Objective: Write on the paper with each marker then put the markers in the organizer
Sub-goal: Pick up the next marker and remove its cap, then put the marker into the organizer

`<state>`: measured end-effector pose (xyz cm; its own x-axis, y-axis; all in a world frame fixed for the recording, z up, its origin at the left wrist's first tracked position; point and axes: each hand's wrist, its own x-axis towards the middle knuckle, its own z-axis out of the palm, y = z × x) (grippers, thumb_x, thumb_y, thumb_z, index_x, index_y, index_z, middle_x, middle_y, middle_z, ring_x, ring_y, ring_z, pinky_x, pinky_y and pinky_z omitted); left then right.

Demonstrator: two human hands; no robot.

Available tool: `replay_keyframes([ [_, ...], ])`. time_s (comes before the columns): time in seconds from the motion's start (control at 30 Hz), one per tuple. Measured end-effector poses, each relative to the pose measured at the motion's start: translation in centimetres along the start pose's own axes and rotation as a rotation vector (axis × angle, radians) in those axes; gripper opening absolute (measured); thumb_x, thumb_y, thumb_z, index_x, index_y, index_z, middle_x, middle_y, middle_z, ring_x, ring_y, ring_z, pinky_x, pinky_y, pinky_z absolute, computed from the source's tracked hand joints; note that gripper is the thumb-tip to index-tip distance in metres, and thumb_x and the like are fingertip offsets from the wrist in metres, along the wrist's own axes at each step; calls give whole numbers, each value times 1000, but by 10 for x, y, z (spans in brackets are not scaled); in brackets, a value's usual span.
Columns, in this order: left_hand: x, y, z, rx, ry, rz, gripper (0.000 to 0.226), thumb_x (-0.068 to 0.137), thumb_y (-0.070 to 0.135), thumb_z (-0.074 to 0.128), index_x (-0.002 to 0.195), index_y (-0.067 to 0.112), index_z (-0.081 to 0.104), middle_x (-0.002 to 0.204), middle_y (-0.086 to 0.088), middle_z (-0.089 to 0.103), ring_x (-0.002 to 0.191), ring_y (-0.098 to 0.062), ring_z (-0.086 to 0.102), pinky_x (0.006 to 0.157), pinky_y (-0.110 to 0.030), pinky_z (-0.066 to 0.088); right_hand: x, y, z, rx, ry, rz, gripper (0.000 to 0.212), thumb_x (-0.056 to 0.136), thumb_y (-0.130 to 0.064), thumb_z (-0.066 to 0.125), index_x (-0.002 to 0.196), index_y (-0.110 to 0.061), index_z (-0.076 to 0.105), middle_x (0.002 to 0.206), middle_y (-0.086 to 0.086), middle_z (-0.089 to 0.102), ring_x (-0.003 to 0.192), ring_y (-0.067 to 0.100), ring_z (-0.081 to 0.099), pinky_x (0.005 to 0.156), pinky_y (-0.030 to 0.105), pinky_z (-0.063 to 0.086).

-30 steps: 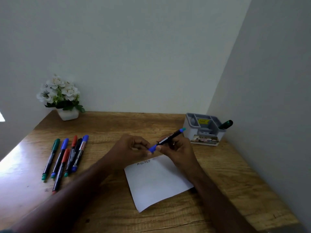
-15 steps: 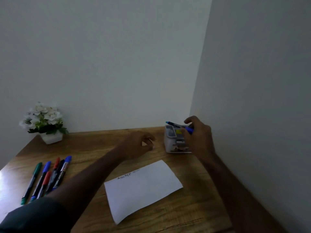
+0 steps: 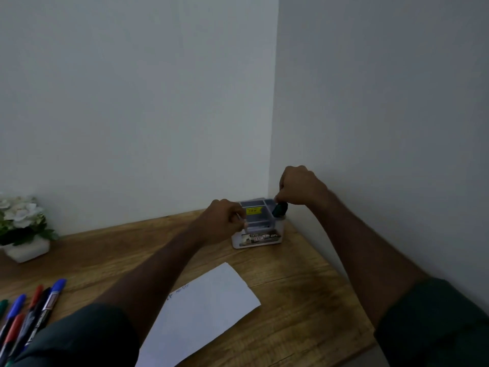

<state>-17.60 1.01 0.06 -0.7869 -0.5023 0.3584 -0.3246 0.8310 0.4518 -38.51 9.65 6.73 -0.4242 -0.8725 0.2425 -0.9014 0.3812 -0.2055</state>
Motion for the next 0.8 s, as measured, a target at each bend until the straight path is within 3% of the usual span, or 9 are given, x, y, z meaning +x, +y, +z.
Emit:
replay_keyframes([
  [0.1,-2,-2,-3,-40,-11,-4,14,87,21,71,98,13,71,76,4,74,69,1,68,66,-16,54,5,-5,10,-5,-72,-2,35,72,-32,78,98,-10,67,101,13,66,90,27,65,74,34,58],
  [0.2,-5,-1,-7,-67,10,-15,11,87,21,71,97,16,71,77,3,73,68,0,68,68,-18,56,6,-6,14,24,-113,-1,33,78,-35,74,96,-7,68,96,12,69,86,24,65,65,30,52],
  [0.3,-10,-4,-13,-51,34,-31,16,87,19,70,100,11,72,80,1,72,70,-4,69,71,-24,58,5,-5,12,62,-80,8,37,78,-39,74,96,-6,71,91,11,70,85,23,66,70,34,58],
  [0.43,-24,-10,-25,-53,49,-49,13,88,14,67,96,8,73,74,3,73,66,-4,68,68,-20,56,-7,-22,8,151,57,7,36,79,-44,72,90,-10,73,90,11,70,82,22,66,74,38,60],
  [0.57,-50,-17,-42,-75,84,-96,12,87,20,70,90,9,74,68,4,72,62,-5,68,64,-20,53,-29,-63,8,293,140,-82,22,85,-28,69,77,-9,75,71,4,69,70,16,65,64,26,52],
  [0.8,-125,-37,-84,-45,126,-205,12,87,21,69,95,13,73,67,3,72,62,-3,67,62,-14,49,-69,-163,49,407,1,-310,23,81,-27,72,61,-18,68,60,-3,65,58,7,61,56,21,43],
])
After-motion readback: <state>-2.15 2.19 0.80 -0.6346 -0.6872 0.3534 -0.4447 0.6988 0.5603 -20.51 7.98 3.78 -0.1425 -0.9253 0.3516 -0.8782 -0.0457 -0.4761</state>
